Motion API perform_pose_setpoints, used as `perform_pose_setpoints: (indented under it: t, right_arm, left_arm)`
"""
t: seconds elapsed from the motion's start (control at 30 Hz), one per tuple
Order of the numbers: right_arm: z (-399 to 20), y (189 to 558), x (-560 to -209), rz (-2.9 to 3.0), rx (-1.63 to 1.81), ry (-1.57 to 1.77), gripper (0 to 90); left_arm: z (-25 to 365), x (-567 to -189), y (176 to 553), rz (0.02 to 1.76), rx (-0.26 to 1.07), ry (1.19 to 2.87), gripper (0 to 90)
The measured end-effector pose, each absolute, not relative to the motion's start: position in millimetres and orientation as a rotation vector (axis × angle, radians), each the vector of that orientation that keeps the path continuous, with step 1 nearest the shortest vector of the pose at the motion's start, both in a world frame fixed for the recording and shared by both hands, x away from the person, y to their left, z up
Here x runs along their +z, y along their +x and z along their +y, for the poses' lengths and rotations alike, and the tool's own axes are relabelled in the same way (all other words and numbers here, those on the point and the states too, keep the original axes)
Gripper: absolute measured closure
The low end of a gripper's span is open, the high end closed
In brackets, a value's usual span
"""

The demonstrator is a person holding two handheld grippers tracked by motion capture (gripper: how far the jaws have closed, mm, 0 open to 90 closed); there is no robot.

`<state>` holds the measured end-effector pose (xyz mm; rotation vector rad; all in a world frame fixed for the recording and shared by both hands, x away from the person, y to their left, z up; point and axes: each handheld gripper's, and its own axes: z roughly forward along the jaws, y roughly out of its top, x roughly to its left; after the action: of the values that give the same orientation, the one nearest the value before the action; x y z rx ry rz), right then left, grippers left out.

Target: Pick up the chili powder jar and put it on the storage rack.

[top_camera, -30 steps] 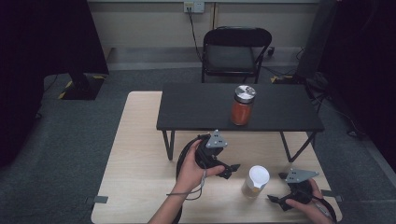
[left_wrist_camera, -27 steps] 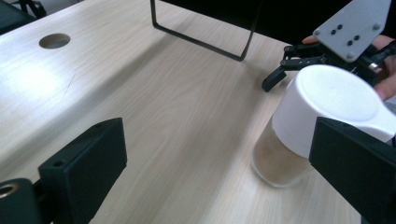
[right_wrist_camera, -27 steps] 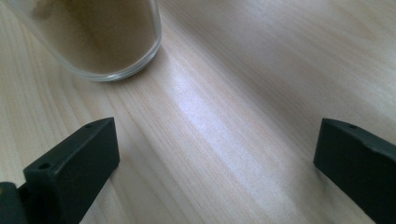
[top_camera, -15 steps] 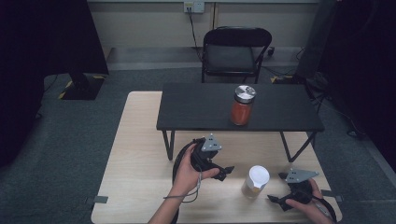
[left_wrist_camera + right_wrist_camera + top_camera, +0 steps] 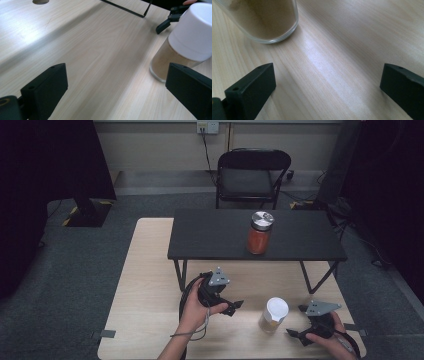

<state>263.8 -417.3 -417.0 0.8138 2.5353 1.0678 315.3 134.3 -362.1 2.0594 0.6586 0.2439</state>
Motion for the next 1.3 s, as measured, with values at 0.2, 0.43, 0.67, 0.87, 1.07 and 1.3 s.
perform_pose_setpoints:
  t: [0.2,0.43,0.67,0.87,1.07,1.3]
  right_arm:
    - [-417,264,-417,2.535,1.068,0.814,0.0]
    - [-417,264,-417,2.535,1.068,0.814,0.0]
    - [-417,264,-417,2.535,1.068,0.814,0.0]
    - [-417,264,-417,2.535,1.068,0.814,0.0]
    - [-417,264,-417,2.535,1.068,0.814,0.0]
    - [-417,264,-417,2.535,1.068,0.814,0.0]
  left_arm:
    - [137,-370,315,0.678,0.242,2.064,3.7]
    - [140,-379,314,0.703,0.244,2.065,3.7]
    - [143,-385,314,0.720,0.252,2.074,3.7]
    - [144,-390,313,0.730,0.253,2.087,3.7]
    - [145,-395,311,0.739,0.253,2.095,3.6]
    - [147,-399,309,0.751,0.254,2.106,3.7]
